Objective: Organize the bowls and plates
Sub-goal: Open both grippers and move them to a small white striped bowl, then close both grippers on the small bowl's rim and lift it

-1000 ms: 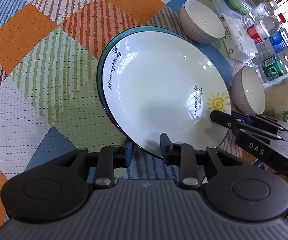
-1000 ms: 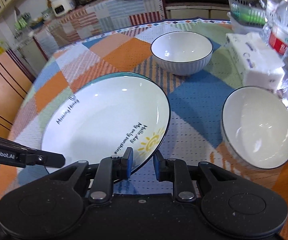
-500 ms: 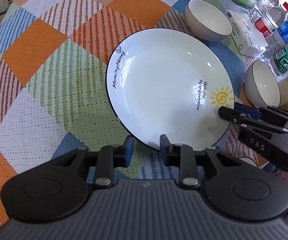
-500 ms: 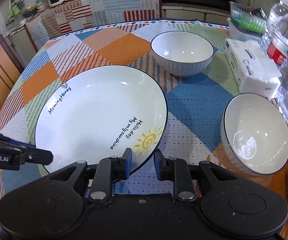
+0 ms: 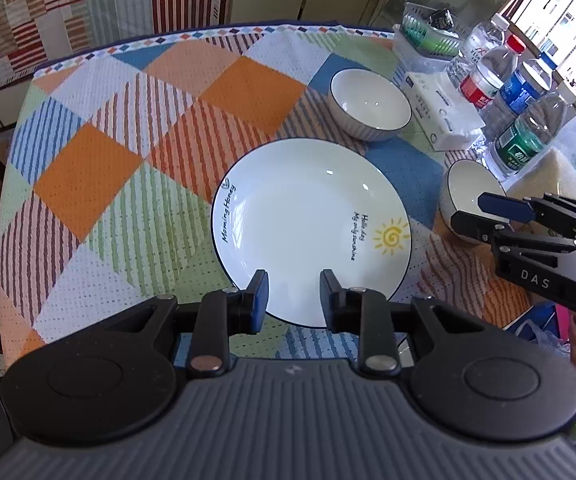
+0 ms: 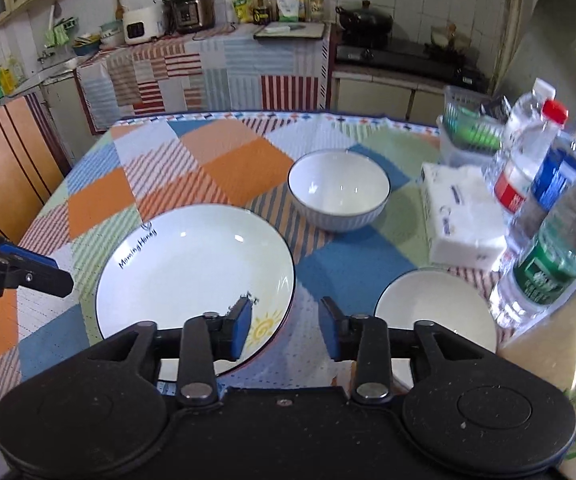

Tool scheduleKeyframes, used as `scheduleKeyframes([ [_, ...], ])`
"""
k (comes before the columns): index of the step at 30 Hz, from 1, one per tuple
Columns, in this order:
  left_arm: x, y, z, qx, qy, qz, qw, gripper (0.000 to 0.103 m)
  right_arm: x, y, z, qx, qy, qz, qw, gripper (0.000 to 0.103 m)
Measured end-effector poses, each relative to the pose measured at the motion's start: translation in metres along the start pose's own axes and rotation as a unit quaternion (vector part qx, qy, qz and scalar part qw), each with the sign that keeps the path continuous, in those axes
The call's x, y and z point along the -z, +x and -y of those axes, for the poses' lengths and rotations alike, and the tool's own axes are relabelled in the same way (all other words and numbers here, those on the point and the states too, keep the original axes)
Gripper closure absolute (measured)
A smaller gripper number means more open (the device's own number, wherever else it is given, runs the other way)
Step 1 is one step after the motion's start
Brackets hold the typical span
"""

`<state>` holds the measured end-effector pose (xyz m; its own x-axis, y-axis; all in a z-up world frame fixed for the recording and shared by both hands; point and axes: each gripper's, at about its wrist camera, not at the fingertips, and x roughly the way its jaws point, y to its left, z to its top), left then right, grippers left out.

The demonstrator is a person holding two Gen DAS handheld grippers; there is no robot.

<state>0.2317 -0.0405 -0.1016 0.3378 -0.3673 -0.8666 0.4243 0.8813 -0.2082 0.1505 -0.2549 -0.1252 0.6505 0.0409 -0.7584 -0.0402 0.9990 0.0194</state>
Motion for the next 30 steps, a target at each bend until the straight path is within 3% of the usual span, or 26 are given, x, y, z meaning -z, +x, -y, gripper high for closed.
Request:
scheduleKeyframes([
  [11, -0.025, -0.023, -0.002, -0.039, 0.059, 0.032, 0.9970, 0.074, -0.026, 0.005, 0.008, -0.012, -0.070, 0.011, 0.997, 0.036],
  [17, -0.052, -0.010, -0.009, -0.003, 0.094, 0.046, 0.9945, 0.063, -0.050, 0.034, 0.030, -0.019, -0.076, -0.006, 0.997, 0.031],
  [24, -0.108, 0.035, -0.010, 0.050, 0.107, 0.043, 0.9921, 0.053, -0.073, 0.080, 0.050, -0.013, -0.066, -0.049, 0.996, 0.017],
  [30, -0.150, 0.078, 0.009, 0.059, 0.134, 0.060, 0.9874, 0.040, -0.079, 0.113, 0.059, -0.010, -0.047, -0.064, 0.997, 0.015],
])
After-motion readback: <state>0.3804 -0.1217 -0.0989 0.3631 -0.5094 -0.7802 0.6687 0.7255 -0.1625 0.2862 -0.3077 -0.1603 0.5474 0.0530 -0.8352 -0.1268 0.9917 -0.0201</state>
